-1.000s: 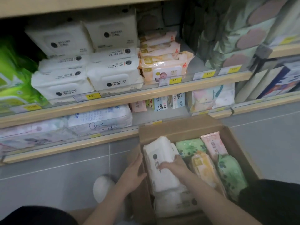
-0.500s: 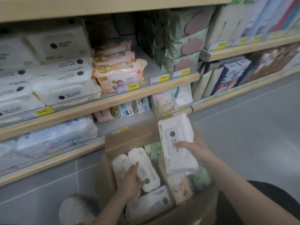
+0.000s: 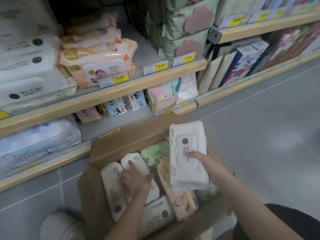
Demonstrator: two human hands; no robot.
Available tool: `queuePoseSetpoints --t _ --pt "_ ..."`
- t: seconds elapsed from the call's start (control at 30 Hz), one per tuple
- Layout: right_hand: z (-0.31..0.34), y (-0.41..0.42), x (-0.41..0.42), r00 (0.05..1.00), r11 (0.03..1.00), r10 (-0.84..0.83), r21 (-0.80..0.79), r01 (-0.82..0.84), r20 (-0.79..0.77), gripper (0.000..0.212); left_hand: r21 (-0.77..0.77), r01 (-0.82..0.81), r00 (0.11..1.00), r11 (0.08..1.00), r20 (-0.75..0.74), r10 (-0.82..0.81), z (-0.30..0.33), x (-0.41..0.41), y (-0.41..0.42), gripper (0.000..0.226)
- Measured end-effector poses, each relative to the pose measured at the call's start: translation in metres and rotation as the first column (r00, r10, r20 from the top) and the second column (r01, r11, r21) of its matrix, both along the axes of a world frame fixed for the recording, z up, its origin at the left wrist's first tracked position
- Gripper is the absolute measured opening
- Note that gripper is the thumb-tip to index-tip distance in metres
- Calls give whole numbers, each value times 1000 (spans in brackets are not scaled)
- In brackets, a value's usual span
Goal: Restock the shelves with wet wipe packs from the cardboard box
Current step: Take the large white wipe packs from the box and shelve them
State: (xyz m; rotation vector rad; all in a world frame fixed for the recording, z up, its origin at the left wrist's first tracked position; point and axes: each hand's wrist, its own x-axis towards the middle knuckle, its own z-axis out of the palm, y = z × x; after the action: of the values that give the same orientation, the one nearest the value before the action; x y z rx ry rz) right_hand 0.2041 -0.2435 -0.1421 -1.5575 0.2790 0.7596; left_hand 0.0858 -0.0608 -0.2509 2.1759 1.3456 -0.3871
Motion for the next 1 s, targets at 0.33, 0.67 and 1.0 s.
queuePoseSetpoints --t 0.33,0.67,1.0 --pt "-5 -1 6 997 998 58 23 -57 -43 62 80 -63 995 995 -73 69 -12 11 -15 111" --pt "6 0 -1 998 998 59 26 -59 -29 47 -69 -183 973 981 -153 171 -5 17 -10 121" --pt "-1 0 4 994 997 82 -7 -83 -73 73 -97 -137 990 986 -40 133 -4 10 -4 106"
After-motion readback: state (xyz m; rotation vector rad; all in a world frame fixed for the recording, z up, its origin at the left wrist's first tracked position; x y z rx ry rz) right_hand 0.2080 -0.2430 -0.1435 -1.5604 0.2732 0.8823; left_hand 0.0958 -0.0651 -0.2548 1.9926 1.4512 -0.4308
